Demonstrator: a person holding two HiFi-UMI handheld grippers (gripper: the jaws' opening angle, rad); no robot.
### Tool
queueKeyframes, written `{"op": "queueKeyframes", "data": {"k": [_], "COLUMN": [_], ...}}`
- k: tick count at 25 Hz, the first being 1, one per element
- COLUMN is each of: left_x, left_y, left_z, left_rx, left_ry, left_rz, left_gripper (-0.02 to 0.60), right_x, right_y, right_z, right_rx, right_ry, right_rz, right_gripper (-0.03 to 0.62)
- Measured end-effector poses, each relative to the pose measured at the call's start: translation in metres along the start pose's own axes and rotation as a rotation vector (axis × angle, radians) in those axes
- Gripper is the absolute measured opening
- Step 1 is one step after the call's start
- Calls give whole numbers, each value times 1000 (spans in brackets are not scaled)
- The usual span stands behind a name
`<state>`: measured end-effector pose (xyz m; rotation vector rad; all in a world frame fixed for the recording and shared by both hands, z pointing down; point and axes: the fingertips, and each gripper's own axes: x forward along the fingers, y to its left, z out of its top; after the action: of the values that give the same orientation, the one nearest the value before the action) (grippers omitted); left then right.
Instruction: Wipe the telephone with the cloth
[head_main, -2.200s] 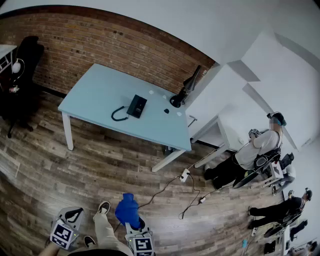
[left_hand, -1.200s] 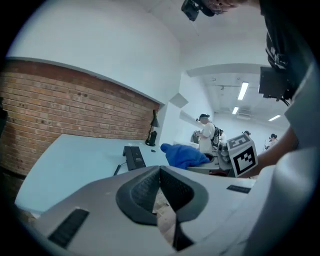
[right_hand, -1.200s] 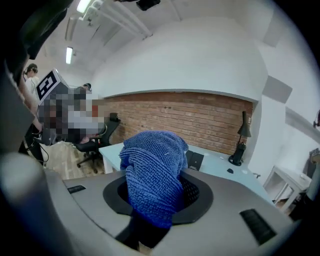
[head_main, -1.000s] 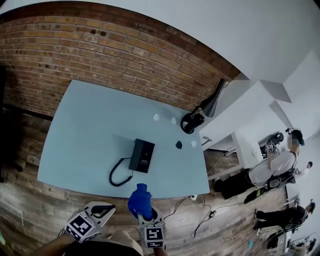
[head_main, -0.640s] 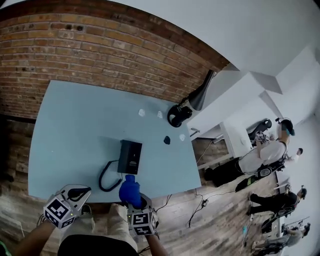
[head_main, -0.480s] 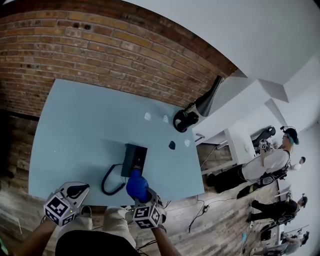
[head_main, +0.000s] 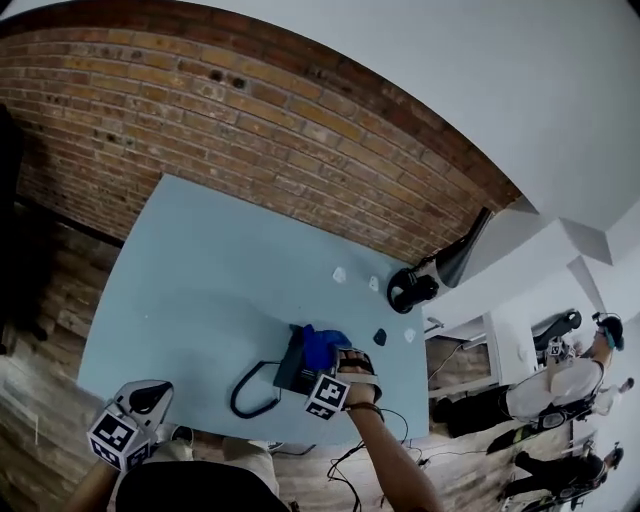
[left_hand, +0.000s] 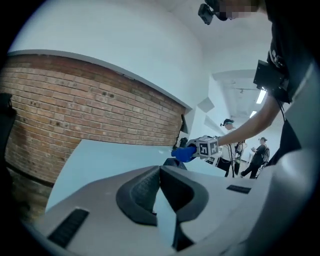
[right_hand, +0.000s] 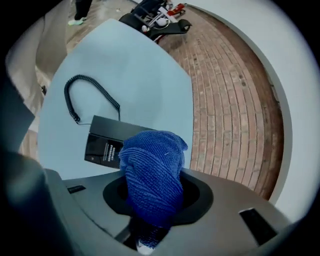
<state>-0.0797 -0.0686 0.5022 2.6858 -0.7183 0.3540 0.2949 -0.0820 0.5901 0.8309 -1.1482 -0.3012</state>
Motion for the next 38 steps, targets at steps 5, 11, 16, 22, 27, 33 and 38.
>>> {"op": "queueKeyframes", "data": {"k": [5, 11, 16, 22, 27, 33, 38], "left_x": [-30, -44, -38, -15, 4, 10, 12], "left_y": [28, 43, 47, 33, 19, 8, 8], "left_z": [-19, -27, -29, -18, -15, -15, -11], "left_rx": [-64, -84, -94, -74, -15, -14, 14], "left_ry": [38, 18, 12, 19, 26, 57, 38], "left_rz": [103, 177, 179, 124, 55, -19, -29], "left_gripper": [6, 6, 6, 6, 6, 8, 8], "right_x": [41, 69, 74, 78, 77, 77, 79], "right_y": [-12, 2, 15, 19, 20, 24, 21], "right_z": [4, 13, 27, 29, 28, 35, 32], "right_rx": [-118, -218, -429, -499, -471, -522, -529], "right_ry": [63, 130, 214, 261, 272, 291, 303], "right_rz": [-9, 73, 144, 192, 158, 120, 116], "right_gripper": [149, 150, 147, 146, 144, 144, 144]}}
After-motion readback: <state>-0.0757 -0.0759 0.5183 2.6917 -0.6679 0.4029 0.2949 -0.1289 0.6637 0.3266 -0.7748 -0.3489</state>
